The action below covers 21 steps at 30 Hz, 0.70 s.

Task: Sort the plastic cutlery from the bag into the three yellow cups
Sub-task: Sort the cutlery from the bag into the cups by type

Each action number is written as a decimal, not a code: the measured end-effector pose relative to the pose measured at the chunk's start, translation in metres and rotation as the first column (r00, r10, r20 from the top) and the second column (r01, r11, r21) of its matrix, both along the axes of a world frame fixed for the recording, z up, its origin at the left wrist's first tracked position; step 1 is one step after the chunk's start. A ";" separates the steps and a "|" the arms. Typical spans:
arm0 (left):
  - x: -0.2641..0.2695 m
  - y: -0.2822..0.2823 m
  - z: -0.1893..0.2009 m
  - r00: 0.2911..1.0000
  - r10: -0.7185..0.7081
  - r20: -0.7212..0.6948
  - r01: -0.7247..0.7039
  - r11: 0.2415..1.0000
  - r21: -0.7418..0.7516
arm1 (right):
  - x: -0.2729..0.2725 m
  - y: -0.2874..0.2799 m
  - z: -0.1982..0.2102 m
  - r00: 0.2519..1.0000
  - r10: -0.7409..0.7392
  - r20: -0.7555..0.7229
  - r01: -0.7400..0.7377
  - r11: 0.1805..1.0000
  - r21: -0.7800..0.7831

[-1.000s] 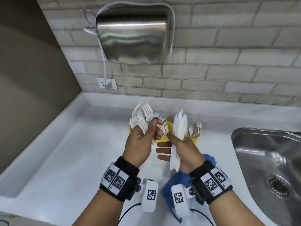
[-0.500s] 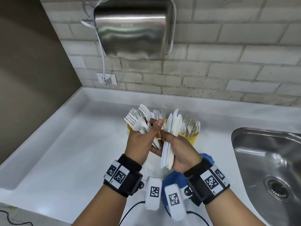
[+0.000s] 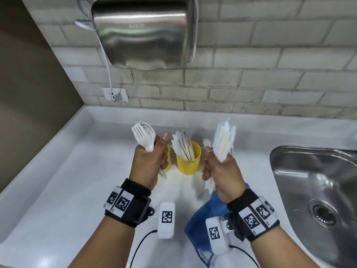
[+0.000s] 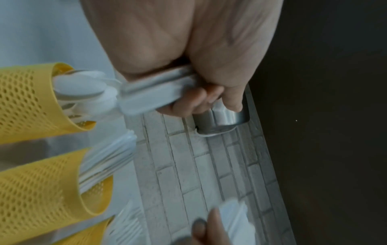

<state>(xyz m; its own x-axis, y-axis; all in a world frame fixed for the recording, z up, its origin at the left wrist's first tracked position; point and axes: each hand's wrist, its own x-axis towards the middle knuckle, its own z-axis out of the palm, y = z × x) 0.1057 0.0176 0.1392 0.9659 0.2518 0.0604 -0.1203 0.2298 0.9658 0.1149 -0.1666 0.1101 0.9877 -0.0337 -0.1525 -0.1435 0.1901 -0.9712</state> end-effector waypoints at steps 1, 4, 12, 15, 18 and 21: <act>0.000 0.004 0.000 1.000 -0.005 -0.006 0.005 1.000 0.002 | 0.003 -0.006 -0.001 0.999 -0.044 0.010 0.044 0.999 0.013; -0.001 0.016 -0.002 0.999 0.013 -0.036 -0.013 1.000 -0.013 | 0.010 -0.020 0.002 0.994 -0.113 0.001 0.112 0.990 0.090; -0.008 0.024 0.002 0.990 0.040 -0.135 -0.046 0.998 -0.042 | 0.018 -0.033 0.019 0.976 -0.215 -0.019 0.213 0.941 0.264; -0.010 0.018 0.002 0.984 0.065 -0.166 -0.071 0.997 -0.030 | 0.025 -0.028 0.023 0.977 -0.215 -0.005 0.205 0.922 0.329; -0.011 0.010 0.000 0.976 0.051 -0.211 -0.050 0.999 0.013 | 0.031 -0.017 0.029 0.977 -0.214 0.020 0.192 0.909 0.371; -0.012 -0.008 -0.003 0.960 0.006 -0.279 0.027 0.993 0.114 | 0.036 -0.001 0.036 0.980 -0.186 0.068 0.149 0.918 0.368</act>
